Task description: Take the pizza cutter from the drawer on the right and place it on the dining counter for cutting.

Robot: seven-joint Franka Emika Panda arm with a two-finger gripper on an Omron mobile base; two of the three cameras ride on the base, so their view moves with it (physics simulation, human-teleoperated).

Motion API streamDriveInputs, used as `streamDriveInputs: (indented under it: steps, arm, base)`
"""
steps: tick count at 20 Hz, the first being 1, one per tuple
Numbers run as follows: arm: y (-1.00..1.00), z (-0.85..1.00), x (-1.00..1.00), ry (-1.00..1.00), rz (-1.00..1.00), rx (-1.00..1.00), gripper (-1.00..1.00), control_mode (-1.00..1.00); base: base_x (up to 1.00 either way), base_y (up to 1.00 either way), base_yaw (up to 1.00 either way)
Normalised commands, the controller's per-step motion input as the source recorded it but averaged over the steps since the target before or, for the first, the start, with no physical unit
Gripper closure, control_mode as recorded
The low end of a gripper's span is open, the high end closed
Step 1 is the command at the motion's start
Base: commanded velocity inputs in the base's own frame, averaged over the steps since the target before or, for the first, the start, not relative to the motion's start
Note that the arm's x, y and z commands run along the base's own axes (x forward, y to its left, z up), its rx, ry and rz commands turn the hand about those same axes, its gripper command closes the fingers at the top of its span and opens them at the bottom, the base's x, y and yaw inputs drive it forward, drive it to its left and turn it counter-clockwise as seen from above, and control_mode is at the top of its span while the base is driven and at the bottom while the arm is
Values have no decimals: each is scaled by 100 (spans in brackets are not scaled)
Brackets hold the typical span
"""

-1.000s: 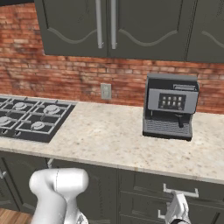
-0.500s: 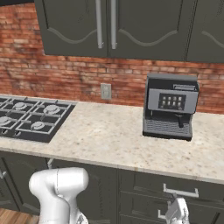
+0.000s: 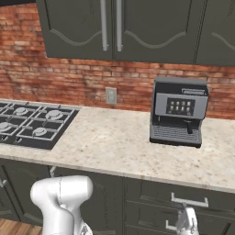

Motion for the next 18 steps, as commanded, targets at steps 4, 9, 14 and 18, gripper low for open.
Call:
streamDriveInputs:
  steps: [4,9,14,18]
  arm:
    - [0,-3,7,7,-12,-10,-100,-100]
    - [0,0,26,3,-10,-5,-100,-100]
    - [0,-3,26,5,-6,-1,-100,-100]
    - [-3,-36,4,2,-1,0,-100,-100]
  base:
    - [0,0,0]
    - [0,0,0]
    - [0,0,0]
    - [0,0,0]
